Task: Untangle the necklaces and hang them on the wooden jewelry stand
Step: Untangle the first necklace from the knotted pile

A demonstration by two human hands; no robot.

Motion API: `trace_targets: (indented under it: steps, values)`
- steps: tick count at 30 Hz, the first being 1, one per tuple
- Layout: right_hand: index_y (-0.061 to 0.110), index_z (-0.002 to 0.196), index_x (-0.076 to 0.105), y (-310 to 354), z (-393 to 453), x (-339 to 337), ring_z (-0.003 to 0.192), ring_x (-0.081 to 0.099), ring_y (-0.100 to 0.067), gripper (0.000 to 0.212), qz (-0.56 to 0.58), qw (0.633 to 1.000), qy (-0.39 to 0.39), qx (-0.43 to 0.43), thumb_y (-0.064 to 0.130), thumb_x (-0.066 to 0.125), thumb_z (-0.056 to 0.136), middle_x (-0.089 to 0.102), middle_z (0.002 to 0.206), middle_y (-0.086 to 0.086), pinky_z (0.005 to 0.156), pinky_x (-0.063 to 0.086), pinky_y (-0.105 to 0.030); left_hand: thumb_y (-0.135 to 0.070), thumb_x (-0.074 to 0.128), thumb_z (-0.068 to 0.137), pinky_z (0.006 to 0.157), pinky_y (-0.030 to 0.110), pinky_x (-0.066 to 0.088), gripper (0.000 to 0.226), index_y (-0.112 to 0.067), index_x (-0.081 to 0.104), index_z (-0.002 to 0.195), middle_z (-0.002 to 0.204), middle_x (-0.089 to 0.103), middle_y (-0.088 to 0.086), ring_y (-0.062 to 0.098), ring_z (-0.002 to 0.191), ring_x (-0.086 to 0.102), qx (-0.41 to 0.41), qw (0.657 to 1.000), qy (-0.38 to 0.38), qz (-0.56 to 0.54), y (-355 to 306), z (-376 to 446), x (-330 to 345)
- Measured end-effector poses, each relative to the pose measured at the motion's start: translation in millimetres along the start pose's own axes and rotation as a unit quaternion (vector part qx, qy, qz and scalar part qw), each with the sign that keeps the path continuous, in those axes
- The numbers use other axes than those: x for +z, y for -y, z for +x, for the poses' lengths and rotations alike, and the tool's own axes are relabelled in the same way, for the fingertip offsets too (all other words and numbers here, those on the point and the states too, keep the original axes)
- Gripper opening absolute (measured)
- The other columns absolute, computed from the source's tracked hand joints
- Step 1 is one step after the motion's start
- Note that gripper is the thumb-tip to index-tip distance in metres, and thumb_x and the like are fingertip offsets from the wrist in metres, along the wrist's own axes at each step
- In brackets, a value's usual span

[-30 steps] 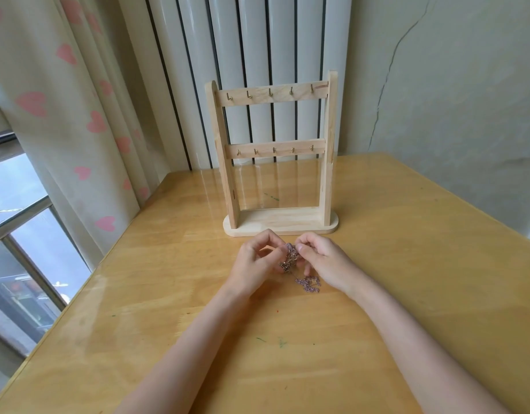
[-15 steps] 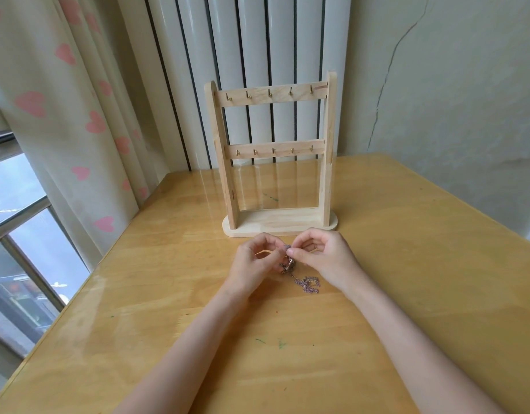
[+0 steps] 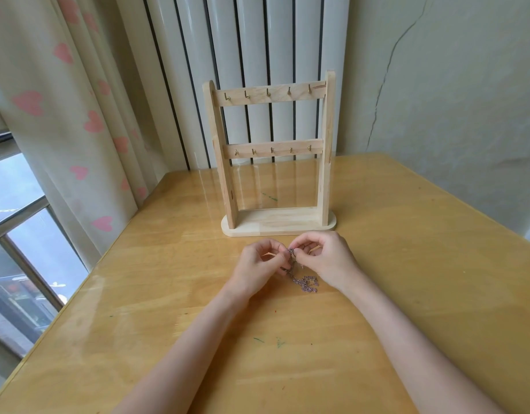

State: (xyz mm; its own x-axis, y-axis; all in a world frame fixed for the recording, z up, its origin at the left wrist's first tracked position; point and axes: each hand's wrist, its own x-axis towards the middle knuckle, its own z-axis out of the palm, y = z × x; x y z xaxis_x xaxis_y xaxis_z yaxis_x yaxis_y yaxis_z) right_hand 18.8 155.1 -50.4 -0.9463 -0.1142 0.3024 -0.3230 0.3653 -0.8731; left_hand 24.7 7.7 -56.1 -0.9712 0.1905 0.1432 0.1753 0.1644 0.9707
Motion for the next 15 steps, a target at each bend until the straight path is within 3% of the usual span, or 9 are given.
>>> trace_targets:
  steps: [8, 12, 15]
  values:
    - [0.027, 0.073, 0.070, -1.7, -0.7, 1.1, 0.057, 0.045, -0.003, 0.025, -0.026, 1.000, 0.010, -0.005, 0.003, 0.063, 0.077, 0.062, 0.066, 0.002, 0.058, 0.040, -0.012, -0.001, 0.055, 0.089, 0.058, 0.014, 0.050, 0.015, -0.008, 0.056, 0.077, 0.070, 0.060, 0.007, 0.002, 0.055, 0.060, -0.029, 0.996, -0.046, -0.067, 2.2, 0.8, -0.7]
    - [0.027, 0.069, 0.067, -1.6, -0.9, 0.6, 0.055, 0.048, -0.002, 0.023, -0.005, 0.999, 0.031, 0.007, 0.005, 0.068, 0.077, 0.060, 0.062, 0.008, 0.062, 0.044, -0.016, 0.000, 0.054, 0.089, 0.057, 0.014, 0.050, 0.014, -0.007, 0.056, 0.078, 0.067, 0.059, 0.006, 0.001, 0.054, 0.059, -0.016, 0.998, -0.033, -0.049, 3.0, 0.0, -0.8]
    - [0.025, 0.068, 0.067, -2.8, -0.2, -1.8, 0.062, 0.054, -0.007, 0.020, 0.016, 0.999, 0.040, 0.002, 0.007, 0.073, 0.076, 0.064, 0.066, 0.003, 0.065, 0.046, -0.017, -0.002, 0.055, 0.090, 0.057, 0.013, 0.048, 0.014, -0.008, 0.057, 0.077, 0.066, 0.059, 0.005, 0.000, 0.053, 0.058, -0.007, 0.999, -0.017, -0.041, 2.7, -0.8, -1.2]
